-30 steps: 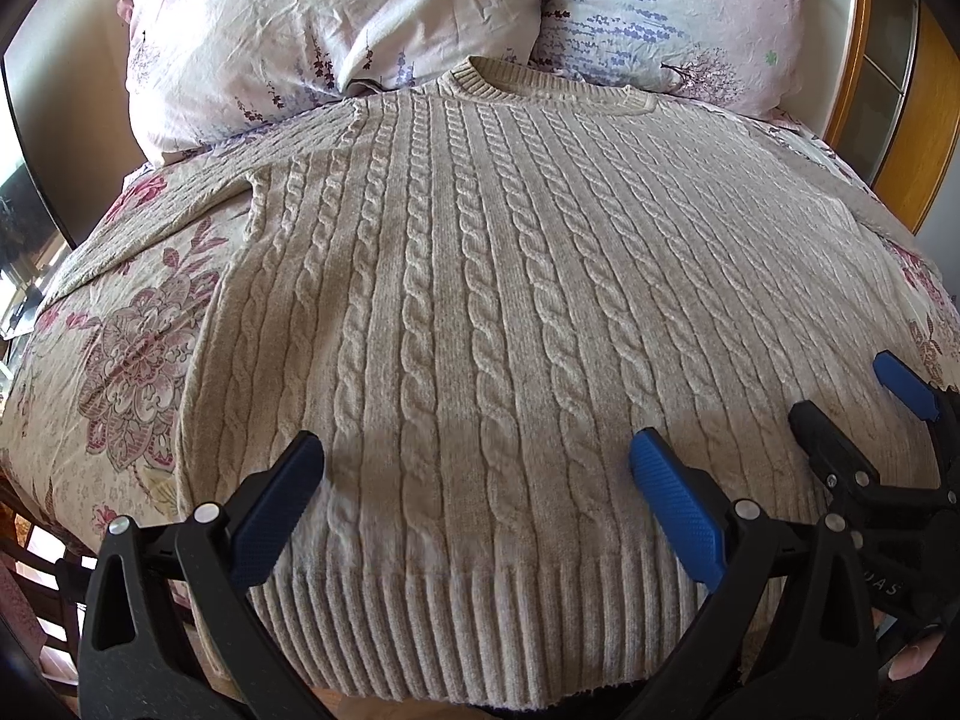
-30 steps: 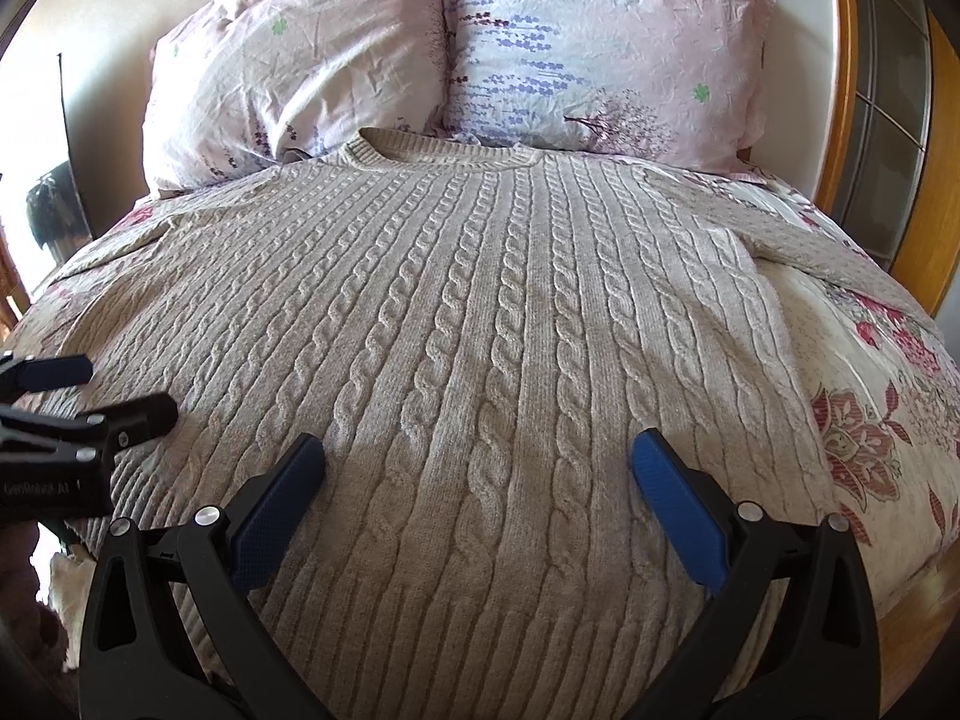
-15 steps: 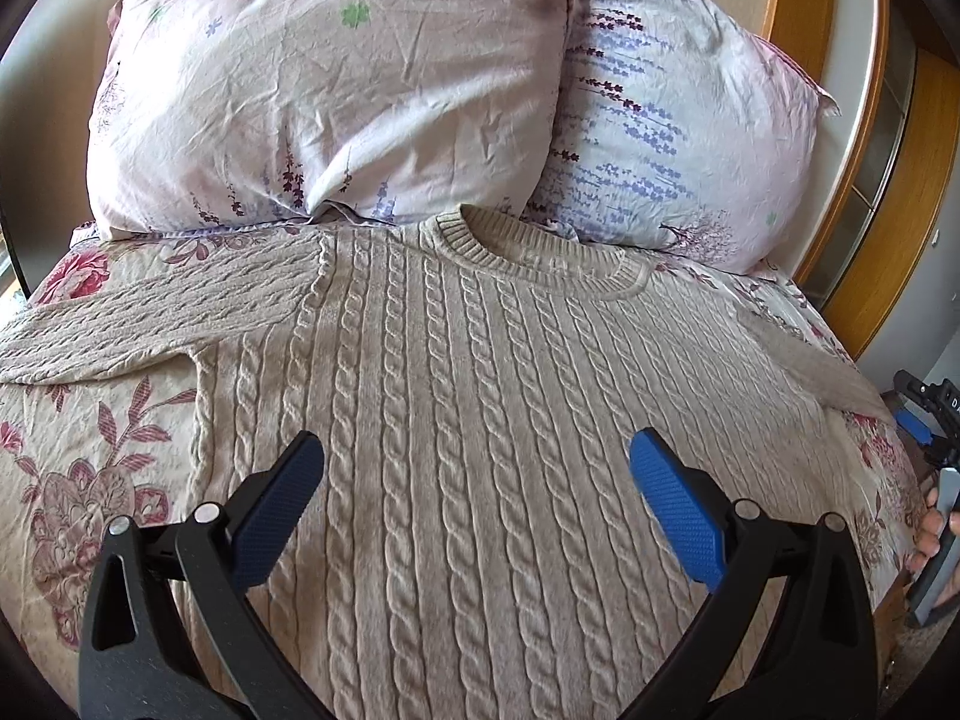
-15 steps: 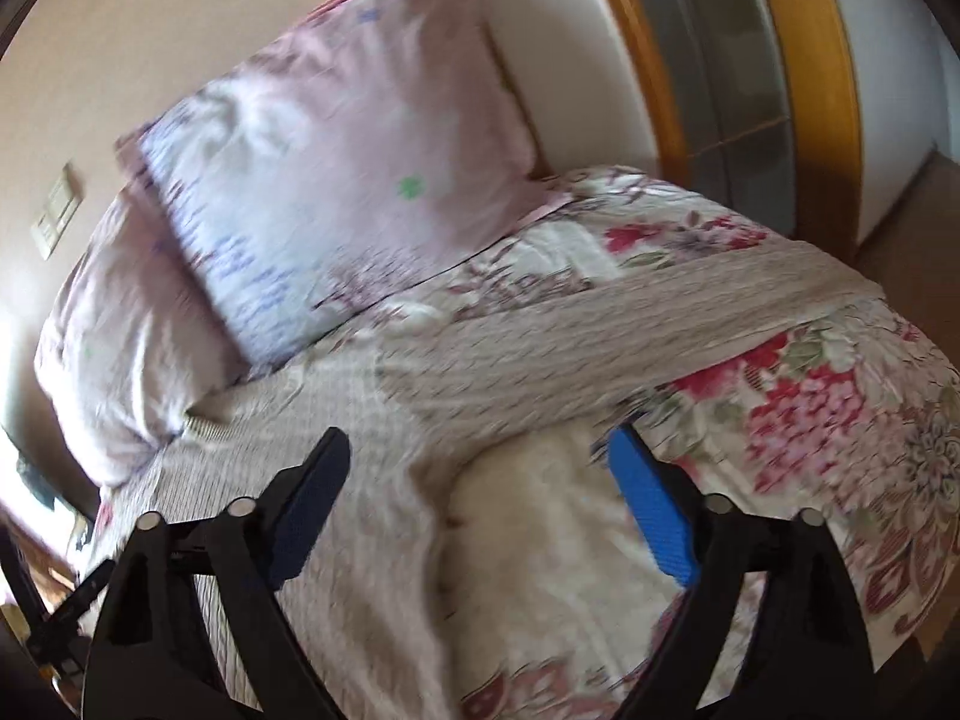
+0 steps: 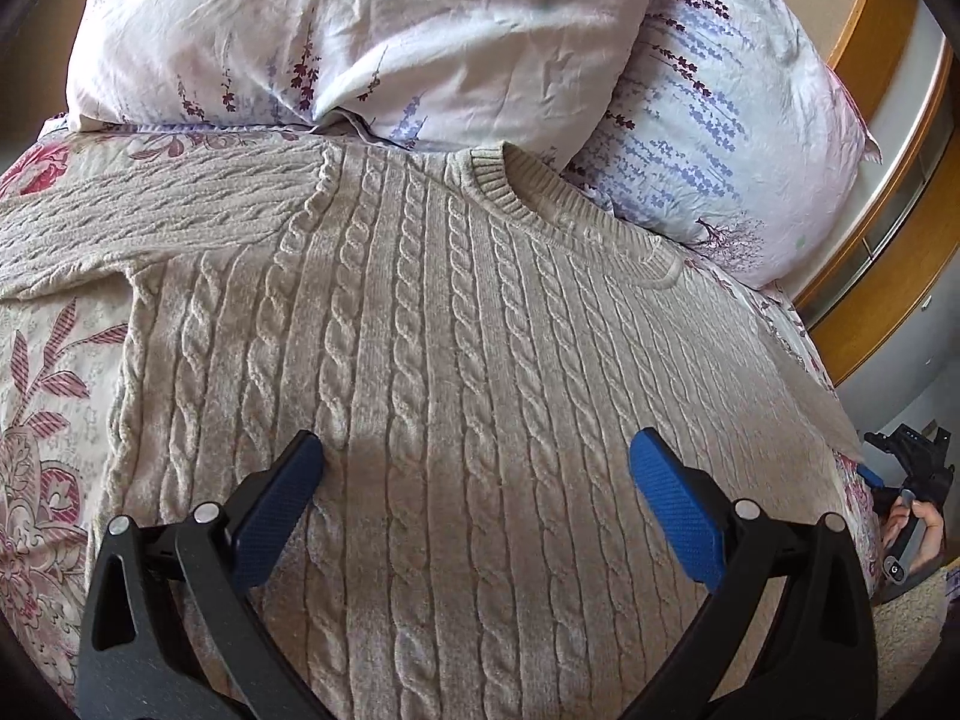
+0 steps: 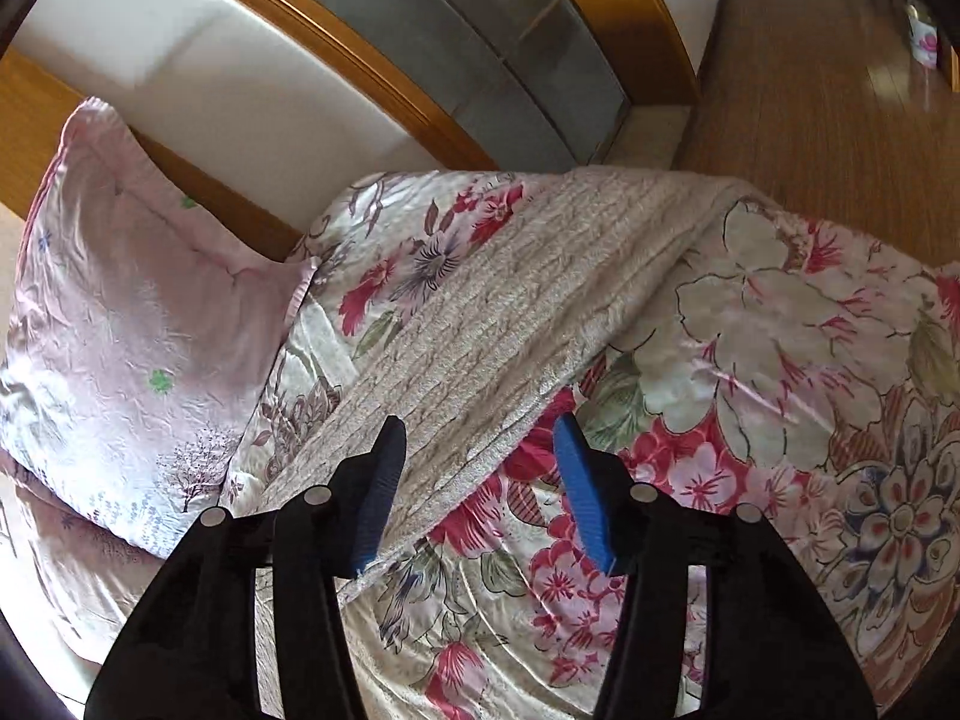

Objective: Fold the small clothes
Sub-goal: 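Grasp the sweater sleeve nearest the right tool with the right tool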

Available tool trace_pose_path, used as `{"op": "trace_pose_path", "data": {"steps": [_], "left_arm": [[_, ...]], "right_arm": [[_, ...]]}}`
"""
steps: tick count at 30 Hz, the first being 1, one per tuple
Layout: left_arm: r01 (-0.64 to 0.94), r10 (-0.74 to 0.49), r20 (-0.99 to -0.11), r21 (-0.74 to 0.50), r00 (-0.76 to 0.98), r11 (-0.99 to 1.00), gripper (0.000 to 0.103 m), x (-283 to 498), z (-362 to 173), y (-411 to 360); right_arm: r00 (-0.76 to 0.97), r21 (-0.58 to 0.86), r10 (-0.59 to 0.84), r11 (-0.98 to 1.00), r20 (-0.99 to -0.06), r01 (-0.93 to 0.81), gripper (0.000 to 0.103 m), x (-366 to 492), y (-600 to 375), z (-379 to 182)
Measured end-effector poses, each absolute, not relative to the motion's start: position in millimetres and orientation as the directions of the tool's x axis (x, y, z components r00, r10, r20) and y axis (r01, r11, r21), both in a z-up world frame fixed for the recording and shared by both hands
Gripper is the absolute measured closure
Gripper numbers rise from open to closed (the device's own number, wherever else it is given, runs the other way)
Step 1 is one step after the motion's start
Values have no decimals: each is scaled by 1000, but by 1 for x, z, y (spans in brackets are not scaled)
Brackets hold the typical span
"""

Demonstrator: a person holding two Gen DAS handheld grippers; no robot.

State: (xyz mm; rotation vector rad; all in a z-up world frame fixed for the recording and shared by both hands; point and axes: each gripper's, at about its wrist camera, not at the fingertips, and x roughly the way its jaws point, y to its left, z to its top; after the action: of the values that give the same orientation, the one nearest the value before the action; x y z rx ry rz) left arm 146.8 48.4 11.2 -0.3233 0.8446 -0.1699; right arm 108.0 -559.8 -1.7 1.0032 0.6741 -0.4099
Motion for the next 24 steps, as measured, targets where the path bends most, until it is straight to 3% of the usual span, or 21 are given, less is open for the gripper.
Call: {"op": "trace_pose_path", "data": {"steps": [4, 7, 12, 15, 19, 24], "left_arm": [[18, -274, -706, -347, 653, 938, 2, 147, 11, 49], [17, -265, -714, -334, 648, 942, 2, 148, 11, 46], [16, -254, -722, -318, 643, 948, 2, 150, 9, 45], [16, -254, -722, -319, 643, 948, 2, 150, 8, 45], [17, -252, -723, -316, 643, 949, 2, 150, 8, 45], [17, -249, -725, -311, 642, 950, 2, 151, 7, 45]], "right_arm": [[738, 637, -11, 496, -675, 590, 53, 112, -554, -6], [744, 641, -13, 497, -668, 584, 62, 114, -552, -8], [748, 646, 0, 505, -664, 573, 90, 122, -551, -15], [770, 649, -14, 529, -638, 547, 92, 123, -546, -9], [843, 660, -16, 614, -537, 433, 93, 128, -526, 24], [908, 683, 126, 702, -399, 203, 93, 144, -473, 65]]}}
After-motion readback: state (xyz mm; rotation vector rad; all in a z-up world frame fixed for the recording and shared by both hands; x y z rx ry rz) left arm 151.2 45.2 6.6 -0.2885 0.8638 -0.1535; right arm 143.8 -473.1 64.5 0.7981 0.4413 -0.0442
